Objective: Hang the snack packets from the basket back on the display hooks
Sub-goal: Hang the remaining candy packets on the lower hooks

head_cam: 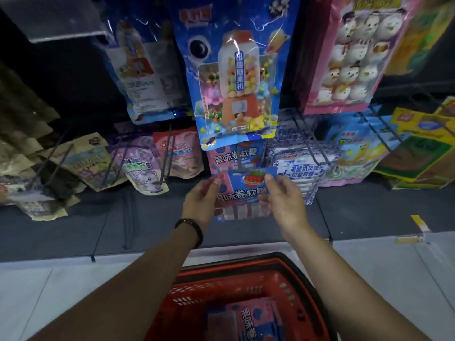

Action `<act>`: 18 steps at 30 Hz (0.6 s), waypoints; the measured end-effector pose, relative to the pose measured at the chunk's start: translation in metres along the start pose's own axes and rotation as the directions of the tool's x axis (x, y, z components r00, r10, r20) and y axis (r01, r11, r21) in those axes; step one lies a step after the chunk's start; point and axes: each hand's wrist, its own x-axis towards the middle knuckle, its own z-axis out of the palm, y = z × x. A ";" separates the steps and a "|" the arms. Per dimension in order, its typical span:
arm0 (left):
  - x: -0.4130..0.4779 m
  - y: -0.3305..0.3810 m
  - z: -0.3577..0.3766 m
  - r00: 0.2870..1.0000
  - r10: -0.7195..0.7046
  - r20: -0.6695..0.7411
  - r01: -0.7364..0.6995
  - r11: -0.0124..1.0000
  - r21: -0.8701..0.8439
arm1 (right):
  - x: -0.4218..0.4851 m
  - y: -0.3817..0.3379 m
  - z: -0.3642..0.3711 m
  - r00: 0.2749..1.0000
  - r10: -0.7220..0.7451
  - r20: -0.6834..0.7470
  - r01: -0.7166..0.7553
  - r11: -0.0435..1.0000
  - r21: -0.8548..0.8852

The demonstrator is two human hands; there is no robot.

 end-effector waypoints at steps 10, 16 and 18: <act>0.029 -0.002 0.011 0.995 0.007 -0.101 -0.008 1.000 -0.011 | -0.001 -0.001 0.000 0.994 -0.073 0.083 0.074 0.997 -0.002; 0.038 -0.005 0.014 0.991 0.000 -0.133 -0.006 0.999 -0.046 | 0.002 0.008 -0.001 0.981 -0.067 0.180 0.075 0.997 -0.036; 0.044 -0.006 0.016 0.989 -0.013 -0.146 0.008 0.999 -0.037 | -0.001 0.004 0.004 0.982 -0.050 0.185 0.057 0.998 -0.035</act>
